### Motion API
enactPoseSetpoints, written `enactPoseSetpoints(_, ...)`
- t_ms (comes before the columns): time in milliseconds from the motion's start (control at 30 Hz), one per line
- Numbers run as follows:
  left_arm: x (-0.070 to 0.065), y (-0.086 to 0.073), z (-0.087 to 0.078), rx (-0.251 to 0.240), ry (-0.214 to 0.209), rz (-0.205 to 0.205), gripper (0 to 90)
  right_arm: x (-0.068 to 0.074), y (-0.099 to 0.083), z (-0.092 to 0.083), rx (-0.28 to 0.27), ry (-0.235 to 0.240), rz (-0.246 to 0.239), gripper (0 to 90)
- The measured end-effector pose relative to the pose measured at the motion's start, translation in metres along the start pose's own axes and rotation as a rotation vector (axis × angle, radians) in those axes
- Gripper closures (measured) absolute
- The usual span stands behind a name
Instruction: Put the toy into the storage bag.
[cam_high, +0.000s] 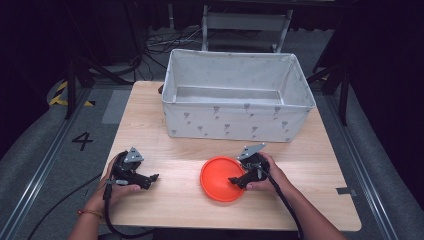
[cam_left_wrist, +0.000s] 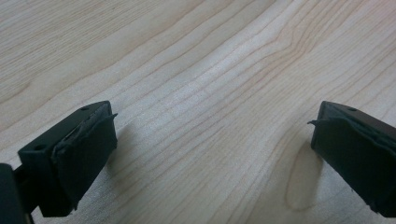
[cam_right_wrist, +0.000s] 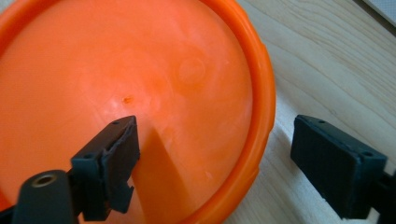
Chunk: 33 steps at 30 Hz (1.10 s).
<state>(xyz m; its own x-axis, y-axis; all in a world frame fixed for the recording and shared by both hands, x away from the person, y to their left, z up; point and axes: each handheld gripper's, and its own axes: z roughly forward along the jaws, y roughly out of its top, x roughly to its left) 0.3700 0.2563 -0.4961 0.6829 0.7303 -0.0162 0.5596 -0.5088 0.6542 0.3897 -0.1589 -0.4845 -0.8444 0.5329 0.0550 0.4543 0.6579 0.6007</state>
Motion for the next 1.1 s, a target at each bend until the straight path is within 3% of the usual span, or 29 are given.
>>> enactPoseSetpoints(167,0.000,0.000,0.000,0.000,0.000,0.000,0.6,0.004,0.001,0.002,-0.004,0.008,-0.013,16.7)
enactPoseSetpoints(200,0.000,0.000,0.000,0.000,0.000,0.000,0.6,0.005,0.001,0.000,-0.014,0.029,-0.031,23.2)
enactPoseSetpoints(267,0.000,0.000,0.000,0.000,0.000,0.000,0.5,0.006,0.002,0.000,-0.014,0.019,-0.042,25.5)
enactPoseSetpoints(400,0.000,0.000,0.000,0.000,0.000,0.000,0.5,0.002,0.002,-0.003,-0.034,0.000,0.001,39.8)
enactPoseSetpoints(567,0.000,0.000,0.000,0.000,0.000,0.000,0.6,-0.002,0.002,-0.012,-0.065,-0.032,0.016,60.1)
enactPoseSetpoints(733,0.000,0.000,0.000,0.002,0.000,0.000,0.6,-0.002,0.004,-0.019,-0.077,-0.048,0.027,68.8)
enactPoseSetpoints(867,0.000,0.000,0.000,0.002,-0.001,0.001,0.6,-0.001,0.006,-0.030,-0.076,-0.081,0.000,80.0)
enactPoseSetpoints(933,0.000,0.000,0.000,0.002,-0.001,0.001,0.5,-0.002,0.005,-0.034,-0.074,-0.112,-0.024,82.0)
enactPoseSetpoints(1033,0.000,0.000,0.000,0.002,-0.001,0.000,0.5,-0.004,0.004,-0.034,-0.063,-0.080,-0.015,83.2)
enactPoseSetpoints(1100,0.000,0.000,0.000,0.000,0.000,0.000,0.6,-0.003,0.004,-0.028,-0.037,-0.099,-0.018,83.2)
